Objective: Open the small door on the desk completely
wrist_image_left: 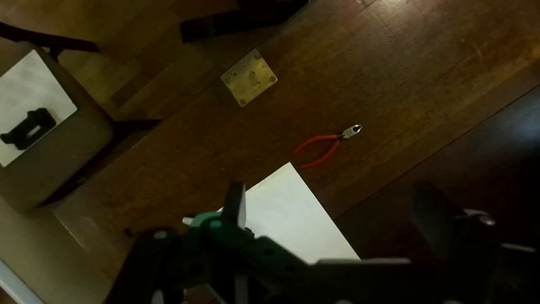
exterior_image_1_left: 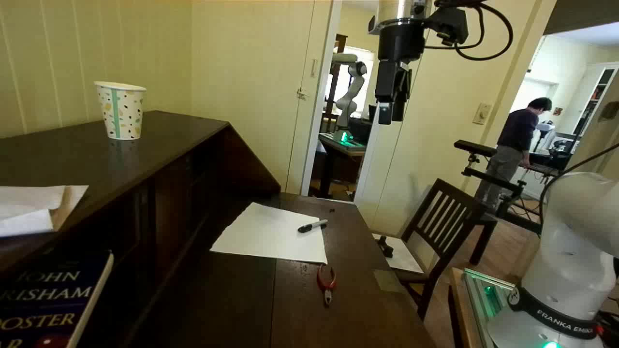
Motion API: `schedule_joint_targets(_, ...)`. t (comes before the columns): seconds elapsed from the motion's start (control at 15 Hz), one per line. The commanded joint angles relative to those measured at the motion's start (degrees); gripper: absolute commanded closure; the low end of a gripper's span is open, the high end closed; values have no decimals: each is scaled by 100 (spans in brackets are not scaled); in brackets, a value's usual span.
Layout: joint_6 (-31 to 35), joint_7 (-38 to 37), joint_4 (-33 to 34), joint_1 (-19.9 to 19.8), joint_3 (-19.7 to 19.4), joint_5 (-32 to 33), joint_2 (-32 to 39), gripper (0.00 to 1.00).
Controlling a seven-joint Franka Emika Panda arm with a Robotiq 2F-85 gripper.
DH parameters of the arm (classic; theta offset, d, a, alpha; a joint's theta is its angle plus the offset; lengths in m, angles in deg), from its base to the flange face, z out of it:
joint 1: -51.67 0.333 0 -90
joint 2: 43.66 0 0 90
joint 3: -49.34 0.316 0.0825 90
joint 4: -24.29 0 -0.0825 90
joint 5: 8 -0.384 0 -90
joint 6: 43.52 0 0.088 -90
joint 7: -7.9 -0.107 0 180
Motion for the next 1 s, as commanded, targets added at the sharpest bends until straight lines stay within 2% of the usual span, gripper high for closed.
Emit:
schedule_joint_targets(0.0, -11, -12, 12, 42, -34, 13, 7, 0)
schedule_joint_targets(0.47, -11, -12, 12, 42, -34, 13, 7, 0)
schedule_joint_targets(0.6, 394, -146, -172, 153, 113, -111, 155, 0)
schedule_joint_targets(0.87, 1776, -518, -772, 512, 525, -431, 734, 0)
schedule_joint_targets(0.93, 2320, -707, -902, 580, 649, -410, 960, 8)
